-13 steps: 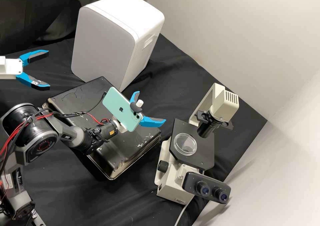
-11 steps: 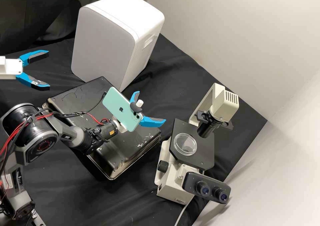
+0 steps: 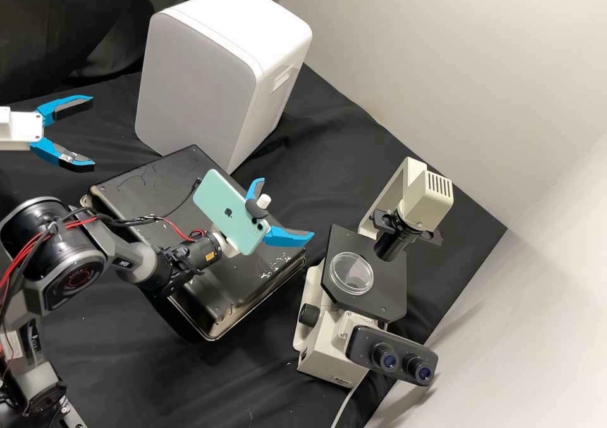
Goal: Place the petri dish on the bench
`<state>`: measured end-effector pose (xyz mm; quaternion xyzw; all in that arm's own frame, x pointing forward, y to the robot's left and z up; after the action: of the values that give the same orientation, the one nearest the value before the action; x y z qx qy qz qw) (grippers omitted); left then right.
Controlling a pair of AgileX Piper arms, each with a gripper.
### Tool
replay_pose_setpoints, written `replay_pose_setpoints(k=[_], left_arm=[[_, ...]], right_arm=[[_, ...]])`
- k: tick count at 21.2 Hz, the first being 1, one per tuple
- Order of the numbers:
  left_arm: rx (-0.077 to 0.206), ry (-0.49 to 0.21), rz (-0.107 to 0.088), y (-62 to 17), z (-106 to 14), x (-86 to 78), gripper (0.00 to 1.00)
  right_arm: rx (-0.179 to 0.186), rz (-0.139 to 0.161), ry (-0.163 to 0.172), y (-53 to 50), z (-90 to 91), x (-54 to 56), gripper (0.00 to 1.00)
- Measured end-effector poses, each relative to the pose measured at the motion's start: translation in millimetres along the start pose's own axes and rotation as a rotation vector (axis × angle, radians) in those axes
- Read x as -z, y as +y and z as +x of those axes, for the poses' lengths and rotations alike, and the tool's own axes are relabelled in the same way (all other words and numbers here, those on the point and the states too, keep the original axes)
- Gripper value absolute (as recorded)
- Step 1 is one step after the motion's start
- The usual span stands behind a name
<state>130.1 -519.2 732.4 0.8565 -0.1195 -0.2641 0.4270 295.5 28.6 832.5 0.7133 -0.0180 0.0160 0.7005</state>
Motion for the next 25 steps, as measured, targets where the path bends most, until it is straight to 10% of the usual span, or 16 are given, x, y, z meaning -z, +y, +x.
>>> replay_pose_setpoints(k=[16,25], left_arm=[[0.003,-0.013,-0.006,-0.7,1.2,1.0,1.00],[0.016,-0.018,0.000,-3.0,1.9,0.5,1.00]], right_arm=[[-0.184,0.006,0.001,39.7,-33.7,-23.2,1.00],[-0.180,0.010,-0.070,38.4,-15.0,-48.9,1.00]])
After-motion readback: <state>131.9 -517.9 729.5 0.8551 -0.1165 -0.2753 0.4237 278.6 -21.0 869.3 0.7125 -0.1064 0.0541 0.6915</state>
